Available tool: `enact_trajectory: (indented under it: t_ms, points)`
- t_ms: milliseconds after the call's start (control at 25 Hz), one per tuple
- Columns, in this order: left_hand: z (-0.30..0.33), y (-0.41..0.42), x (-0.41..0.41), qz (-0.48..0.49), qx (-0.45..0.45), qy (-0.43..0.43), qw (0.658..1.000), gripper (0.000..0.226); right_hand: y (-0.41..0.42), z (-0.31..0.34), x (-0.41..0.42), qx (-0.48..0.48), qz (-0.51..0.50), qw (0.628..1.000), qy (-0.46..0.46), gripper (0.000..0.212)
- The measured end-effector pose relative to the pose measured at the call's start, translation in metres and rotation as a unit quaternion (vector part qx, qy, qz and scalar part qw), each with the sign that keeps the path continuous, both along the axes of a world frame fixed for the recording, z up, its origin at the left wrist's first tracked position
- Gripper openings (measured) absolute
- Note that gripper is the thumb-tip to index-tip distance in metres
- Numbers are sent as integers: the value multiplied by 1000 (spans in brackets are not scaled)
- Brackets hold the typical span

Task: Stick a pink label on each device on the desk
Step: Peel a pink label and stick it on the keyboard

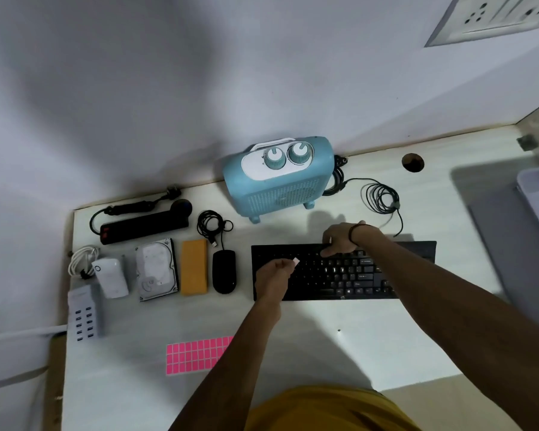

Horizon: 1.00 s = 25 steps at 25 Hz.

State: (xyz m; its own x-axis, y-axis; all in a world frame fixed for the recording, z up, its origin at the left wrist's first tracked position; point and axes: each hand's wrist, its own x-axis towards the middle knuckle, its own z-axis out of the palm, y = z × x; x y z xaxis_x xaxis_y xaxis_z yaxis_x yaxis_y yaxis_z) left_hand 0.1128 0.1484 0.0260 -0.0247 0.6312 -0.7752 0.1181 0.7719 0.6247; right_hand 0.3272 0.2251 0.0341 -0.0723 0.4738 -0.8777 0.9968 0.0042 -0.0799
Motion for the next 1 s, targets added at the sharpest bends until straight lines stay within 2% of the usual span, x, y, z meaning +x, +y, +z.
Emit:
enact_trajectory:
  t_ms: [200,360,480,600,840,1000]
  points:
    - [47,22,-1,-12,151,-49,987,10,-6,50,-8,118,-33,989,85,29]
    - [63,29,-7,-2,212,-37,977,6,-35,66,-24,200,-78,970,111,34]
    - [59,21,-16,20,195,-46,980,5,-74,59,-37,241,-98,962,87,41]
    - [42,8,-27,35,149,-47,987,7,-114,45,-46,262,-83,959,69,34]
    - [4,-22,-43,-37,109,39,993,13,-158,-6,-58,288,-71,952,78,31]
    - [-13,-34,-45,-39,86,59,994,9,-168,-23,-59,300,-71,946,99,25]
